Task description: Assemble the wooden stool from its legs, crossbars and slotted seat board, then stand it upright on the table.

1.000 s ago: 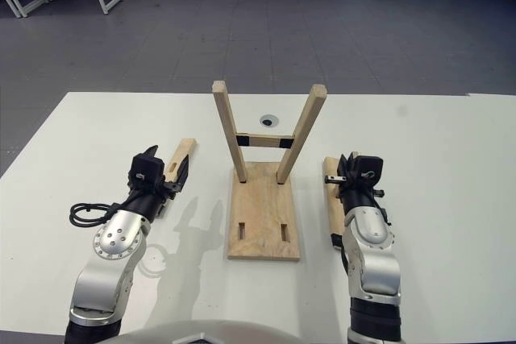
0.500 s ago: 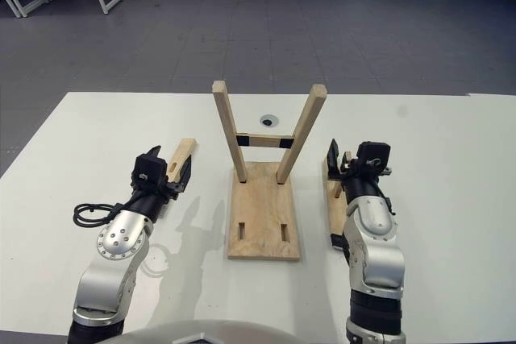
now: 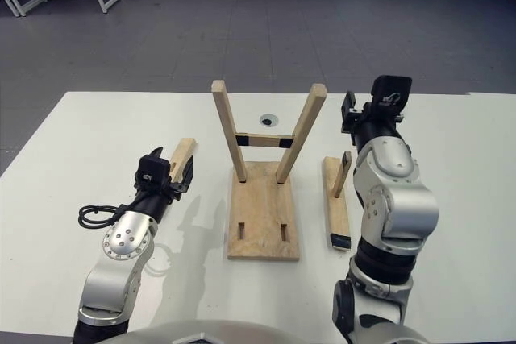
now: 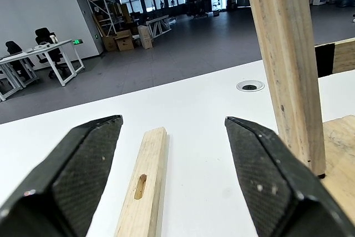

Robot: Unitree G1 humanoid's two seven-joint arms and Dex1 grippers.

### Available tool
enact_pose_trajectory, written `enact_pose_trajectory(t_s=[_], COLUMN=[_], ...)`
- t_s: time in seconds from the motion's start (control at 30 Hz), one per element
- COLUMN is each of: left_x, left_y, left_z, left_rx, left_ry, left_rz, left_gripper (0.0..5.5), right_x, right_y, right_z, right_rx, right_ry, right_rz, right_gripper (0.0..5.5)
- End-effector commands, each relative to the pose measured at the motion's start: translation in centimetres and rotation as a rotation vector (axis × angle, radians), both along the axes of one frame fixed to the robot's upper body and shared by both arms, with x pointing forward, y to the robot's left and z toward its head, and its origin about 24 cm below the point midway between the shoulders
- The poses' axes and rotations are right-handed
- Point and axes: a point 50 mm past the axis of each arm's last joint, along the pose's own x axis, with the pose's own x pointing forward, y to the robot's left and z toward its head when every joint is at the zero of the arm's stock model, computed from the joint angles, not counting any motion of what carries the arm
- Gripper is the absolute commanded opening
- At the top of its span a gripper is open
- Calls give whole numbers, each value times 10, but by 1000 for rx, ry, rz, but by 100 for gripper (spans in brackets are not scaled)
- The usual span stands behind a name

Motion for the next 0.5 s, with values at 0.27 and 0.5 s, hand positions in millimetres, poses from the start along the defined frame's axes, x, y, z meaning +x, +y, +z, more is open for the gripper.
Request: enact_pose_trajectory(t_s=[0.27, 0.5], left_x=[1, 4], left_y=[1, 0], left_z=[0, 1], left_rx=[9, 13], left_ry=[-4, -8], left_rz=[12, -3], left_gripper=[342, 342], right_x=[6, -4], right_y=[7, 0], right_z=[55, -48], right_rx=[-16, -38], right_ry=[-191, 134], right_rz=[-37, -94], right_gripper=[267, 267])
